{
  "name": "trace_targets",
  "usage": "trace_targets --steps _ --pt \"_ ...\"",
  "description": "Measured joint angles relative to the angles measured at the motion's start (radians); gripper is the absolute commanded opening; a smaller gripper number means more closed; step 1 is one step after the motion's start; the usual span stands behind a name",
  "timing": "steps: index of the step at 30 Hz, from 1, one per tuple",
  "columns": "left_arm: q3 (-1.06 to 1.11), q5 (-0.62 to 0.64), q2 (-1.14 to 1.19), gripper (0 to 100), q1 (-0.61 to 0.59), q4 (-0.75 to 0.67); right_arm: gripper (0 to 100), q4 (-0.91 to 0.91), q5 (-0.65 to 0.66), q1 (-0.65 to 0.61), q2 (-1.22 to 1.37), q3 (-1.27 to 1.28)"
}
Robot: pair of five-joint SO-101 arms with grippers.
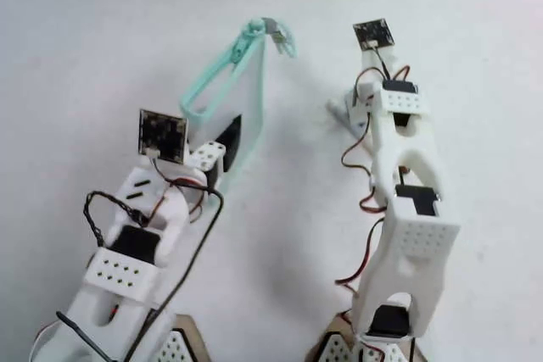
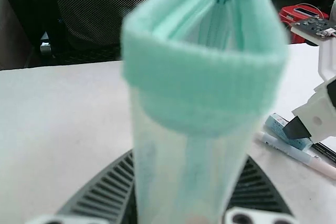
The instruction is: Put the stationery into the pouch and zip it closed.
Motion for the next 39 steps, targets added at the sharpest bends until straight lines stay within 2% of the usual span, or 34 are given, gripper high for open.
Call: trace_targets --steps 6,9,19,23,28,39 --pt "0.0 0.0 0.0 21 0.0 0.0 1.9 0.009 0.0 -0.002 -0.141 0.164" --pt "0.0 0.0 0.0 21 0.0 0.0 1.8 -0.061 0.0 -0.009 -0.281 0.318" --pt "0.0 0.0 0.0 21 0.0 0.0 1.8 -0.64 0.002 -0.157 -0.951 1.097" --pt "0.0 0.0 0.0 21 0.0 0.0 1.8 -0.787 0.002 -0.178 -1.138 1.303" --pt "0.0 0.0 0.0 21 0.0 0.0 1.8 -0.859 0.002 -0.186 -1.185 1.363" --pt "0.0 0.0 0.0 20 0.0 0.0 1.8 -0.872 0.002 -0.184 -1.191 1.382"
